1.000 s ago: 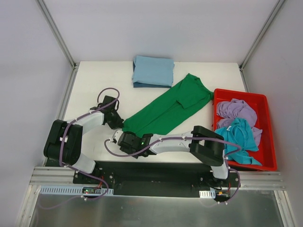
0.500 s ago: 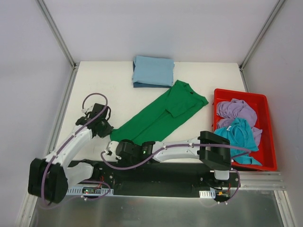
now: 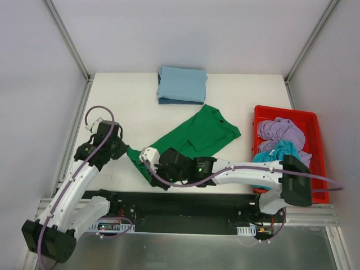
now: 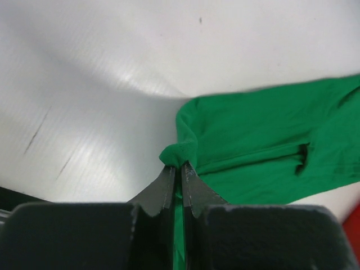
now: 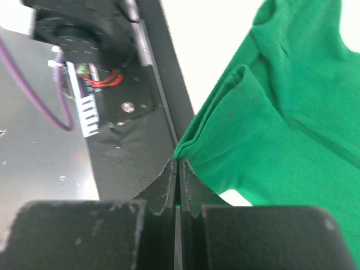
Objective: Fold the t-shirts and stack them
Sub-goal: Fold the folded rectangular tshirt in 1/3 of the way, then grab one side of the 2/3 rectangular tshirt with both arms
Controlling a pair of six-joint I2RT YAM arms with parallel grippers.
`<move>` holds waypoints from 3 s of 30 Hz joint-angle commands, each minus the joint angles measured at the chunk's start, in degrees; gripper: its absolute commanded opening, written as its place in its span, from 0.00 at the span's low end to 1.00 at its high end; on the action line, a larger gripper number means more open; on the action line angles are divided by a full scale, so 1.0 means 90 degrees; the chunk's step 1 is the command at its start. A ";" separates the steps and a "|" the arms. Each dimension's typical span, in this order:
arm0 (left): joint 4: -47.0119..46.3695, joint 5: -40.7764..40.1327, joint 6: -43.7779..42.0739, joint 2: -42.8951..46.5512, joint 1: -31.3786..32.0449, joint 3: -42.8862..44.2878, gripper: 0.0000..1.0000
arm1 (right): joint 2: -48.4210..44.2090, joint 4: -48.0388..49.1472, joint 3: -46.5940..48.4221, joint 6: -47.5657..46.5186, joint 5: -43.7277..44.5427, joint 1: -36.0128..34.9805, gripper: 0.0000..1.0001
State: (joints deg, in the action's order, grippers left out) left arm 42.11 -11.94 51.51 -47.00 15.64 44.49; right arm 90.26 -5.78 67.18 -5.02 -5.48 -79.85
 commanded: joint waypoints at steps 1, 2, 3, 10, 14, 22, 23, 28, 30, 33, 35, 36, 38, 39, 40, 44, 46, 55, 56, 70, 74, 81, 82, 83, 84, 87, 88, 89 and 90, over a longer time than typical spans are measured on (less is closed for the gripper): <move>-0.0742 0.0107 0.0068 -0.0918 0.0361 0.0593 0.00 | -0.0848 -0.0051 -0.0695 0.0478 0.0539 0.0454 0.00; -0.0849 0.0048 0.0078 -0.1162 0.0497 0.0719 0.00 | -0.0994 -0.0061 -0.0832 0.0537 0.0569 0.0571 0.00; -0.0986 -0.0020 0.0078 -0.1367 0.0605 0.0924 0.00 | -0.1131 -0.0080 -0.0978 0.0547 0.0869 0.0688 0.00; -0.1436 0.0145 -0.0049 -0.3212 0.0967 0.2086 0.00 | -0.1737 -0.0217 -0.1741 0.1036 0.1399 0.1713 0.00; -0.1495 0.0272 -0.0156 -0.4140 0.1065 0.2702 0.00 | -0.1826 -0.0285 -0.2034 0.1163 0.1419 0.2318 0.00; -0.1495 0.0643 -0.0488 -0.5694 0.1153 0.3786 0.00 | -0.1475 -0.0198 -0.2240 0.1221 0.1311 0.3052 0.00; -0.1495 0.0682 -0.0518 -0.5850 0.1153 0.3913 0.00 | -0.1387 -0.0149 -0.2269 0.1231 0.1321 0.3110 0.00; -0.1495 0.0926 -0.0781 -0.6427 0.1153 0.4246 0.00 | -0.0928 -0.0129 -0.2220 0.1280 0.1448 0.3355 0.00; -0.1495 0.0946 -0.0830 -0.6573 0.1153 0.4314 0.02 | -0.0723 -0.0168 -0.2181 0.1329 0.1448 0.3423 0.00; -0.1495 0.1044 -0.0928 -0.6808 0.1153 0.4431 0.04 | -0.0537 -0.0168 -0.2132 0.1378 0.1526 0.3443 0.06; -0.1495 0.1180 -0.1016 -0.6925 0.1153 0.4519 0.07 | -0.0478 -0.0207 -0.2103 0.1378 0.1682 0.3443 0.06; -0.1505 0.1287 -0.1074 -0.6974 0.1153 0.4558 0.12 | -0.0468 -0.0285 -0.2054 0.1387 0.1828 0.3443 0.07; -0.1495 0.1570 -0.1181 -0.7014 0.1153 0.4607 0.30 | -0.0487 -0.0528 -0.1937 0.1397 0.2101 0.3443 0.22; -0.1495 0.1610 -0.1182 -0.6975 0.1153 0.4598 0.40 | -0.0536 -0.0626 -0.1879 0.1407 0.2228 0.3443 0.36; -0.1495 0.1639 -0.1211 -0.6926 0.1153 0.4578 0.51 | -0.0595 -0.0714 -0.1830 0.1397 0.2316 0.3443 0.49; -0.1495 0.1426 -0.1279 -0.6351 0.1153 0.4345 0.99 | -0.1101 -0.1134 -0.1683 0.1407 0.2785 0.3443 0.92; -0.1495 0.1037 -0.1280 -0.5864 0.1143 0.4062 0.99 | -0.1375 -0.1194 -0.1722 0.1388 0.2719 0.3443 0.96; -0.1495 0.0546 -0.0841 -0.3452 0.0109 0.1564 0.99 | -0.1144 0.0222 -0.1568 0.1221 -0.0748 0.2868 0.96; -0.1495 0.0527 -0.0782 -0.3217 -0.0027 0.1329 0.99 | -0.0862 0.0174 -0.1392 0.1192 -0.0720 0.2761 0.96; -0.1495 0.0682 -0.0918 -0.2551 -0.0439 0.0428 0.99 | 0.1417 -0.1134 0.0221 0.1076 0.0937 0.3744 0.96; -0.1495 0.0809 -0.0908 -0.2687 -0.0449 0.0437 0.99 | 0.0998 -0.1349 0.0241 0.0880 0.1496 0.4038 0.96; -0.1631 0.0994 -0.0889 -0.3263 -0.0449 0.0486 0.99 | -0.0144 -0.1136 -0.0392 -0.0075 0.1380 0.3465 0.96; -0.1709 0.1140 -0.0879 -0.3399 -0.0449 0.0496 0.99 | -0.0301 -0.0980 -0.0558 -0.0213 0.1351 0.3221 0.96; -0.1816 0.1316 -0.0918 -0.3516 -0.0449 0.0525 0.97 | -0.0399 -0.0824 -0.0705 -0.0398 0.1254 0.2909 0.96; -0.1953 0.1617 -0.0938 -0.3672 -0.0449 0.0525 0.93 | -0.0429 -0.0745 -0.0793 -0.0525 0.1234 0.2587 0.96; -0.2343 0.2360 -0.0938 -0.4141 -0.0449 0.0564 0.81 | -0.0225 -0.0764 -0.0765 -0.0848 0.1388 0.1795 0.96; -0.2441 0.2565 -0.0928 -0.4288 -0.0449 0.0584 0.75 | -0.0060 -0.0822 -0.0707 -0.0965 0.1602 0.1532 0.96; -0.2481 0.2635 -0.0909 -0.4453 -0.0449 0.0613 0.70 | 0.0126 -0.0890 -0.0639 -0.1034 0.1788 0.1316 0.97; -0.2510 0.2732 -0.0899 -0.4590 -0.0458 0.0633 0.66 | 0.0331 -0.0997 -0.0512 -0.1063 0.1867 0.1169 0.98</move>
State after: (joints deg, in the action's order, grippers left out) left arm 23.11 4.67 43.48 -84.38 11.92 48.75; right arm 88.44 -13.37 61.10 -9.13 7.11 -64.23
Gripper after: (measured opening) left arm 0.740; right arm 0.965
